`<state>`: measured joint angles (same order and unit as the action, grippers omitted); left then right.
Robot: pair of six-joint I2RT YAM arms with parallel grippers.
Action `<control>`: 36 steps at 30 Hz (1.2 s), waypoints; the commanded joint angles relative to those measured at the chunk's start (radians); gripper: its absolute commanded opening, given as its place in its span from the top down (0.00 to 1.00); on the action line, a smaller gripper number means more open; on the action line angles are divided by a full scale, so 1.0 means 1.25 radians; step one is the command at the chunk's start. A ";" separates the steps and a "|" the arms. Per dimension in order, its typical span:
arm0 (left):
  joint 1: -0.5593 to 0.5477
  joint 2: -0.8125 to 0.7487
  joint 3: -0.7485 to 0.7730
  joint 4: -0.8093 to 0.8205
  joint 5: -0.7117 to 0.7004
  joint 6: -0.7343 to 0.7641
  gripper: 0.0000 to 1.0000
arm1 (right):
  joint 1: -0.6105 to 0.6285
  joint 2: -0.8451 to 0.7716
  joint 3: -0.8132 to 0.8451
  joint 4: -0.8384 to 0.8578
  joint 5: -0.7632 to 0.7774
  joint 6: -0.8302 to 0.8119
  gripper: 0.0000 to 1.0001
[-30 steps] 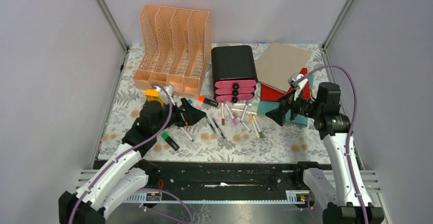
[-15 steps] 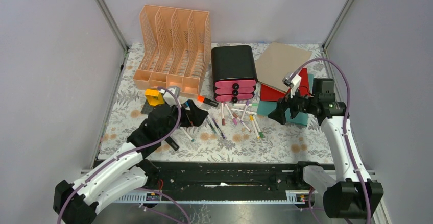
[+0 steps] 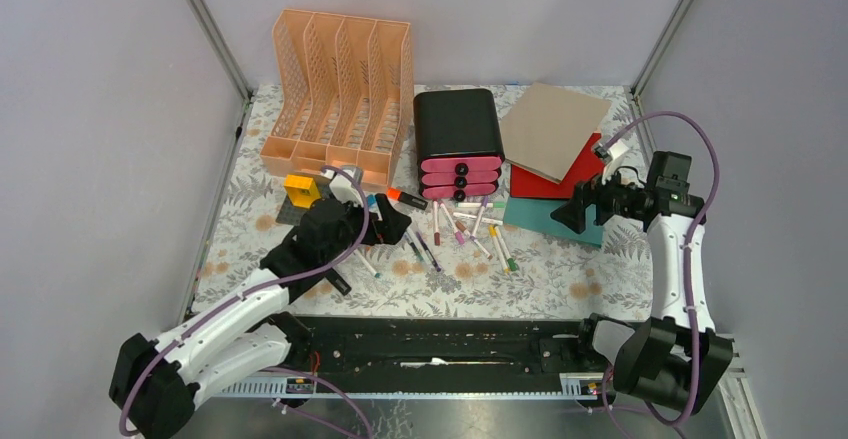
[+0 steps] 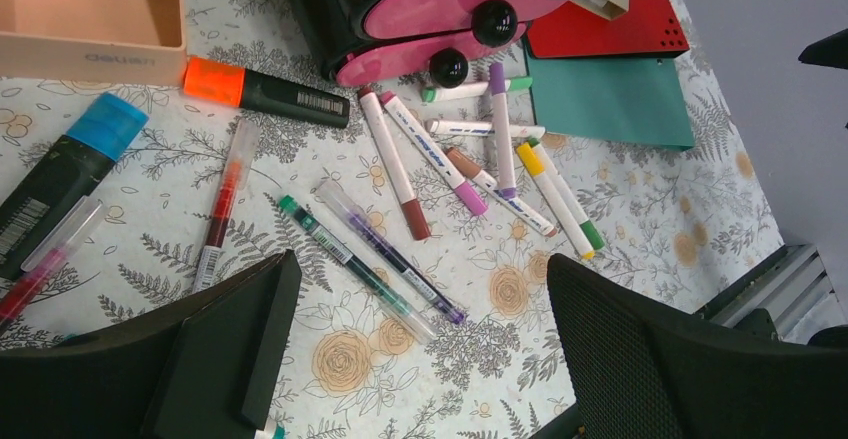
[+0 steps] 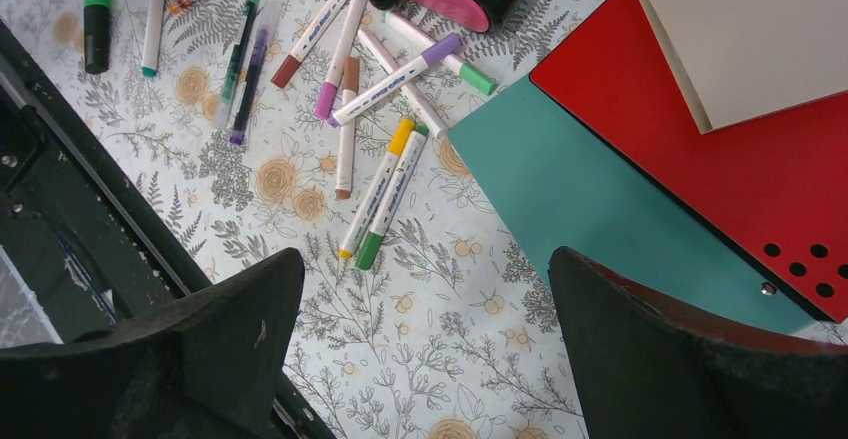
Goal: Organize the desk
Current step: Open the drawer in the storage box.
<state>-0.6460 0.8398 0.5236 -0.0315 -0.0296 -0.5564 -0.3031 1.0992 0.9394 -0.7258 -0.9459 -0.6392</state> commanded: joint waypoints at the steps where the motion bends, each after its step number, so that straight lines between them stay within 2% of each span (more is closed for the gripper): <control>1: 0.020 0.026 0.042 0.059 0.062 0.016 0.01 | -0.021 0.027 0.014 -0.014 -0.050 -0.021 0.00; 6: 0.030 0.045 0.023 0.085 0.099 0.000 0.01 | -0.022 0.032 0.012 -0.008 -0.079 -0.015 0.00; 12: 0.031 0.088 0.000 0.155 0.233 -0.051 0.01 | -0.023 0.001 -0.041 0.137 -0.089 0.136 0.00; 15: 0.031 0.110 -0.013 0.188 0.295 -0.091 0.01 | -0.023 -0.006 -0.045 0.150 -0.120 0.163 0.00; 18: 0.030 0.122 -0.047 0.259 0.349 -0.169 0.01 | -0.022 -0.015 -0.040 0.144 -0.130 0.180 0.00; 20: 0.018 0.123 -0.080 0.351 0.366 -0.225 0.01 | -0.022 -0.023 -0.028 0.105 -0.141 0.152 0.00; 22: -0.012 0.124 -0.097 0.376 0.333 -0.245 0.01 | -0.021 -0.026 -0.017 0.071 -0.154 0.129 0.00; 29: -0.167 0.131 -0.111 0.322 0.094 -0.246 0.01 | -0.021 -0.096 -0.019 0.003 -0.111 0.080 0.00; 36: -0.255 0.200 -0.019 0.228 -0.054 -0.208 0.01 | -0.021 -0.101 -0.039 0.004 -0.074 0.076 0.00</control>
<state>-0.9268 1.0416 0.4068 0.2707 0.0536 -0.8406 -0.3283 0.9695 0.8940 -0.7017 -1.0733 -0.5205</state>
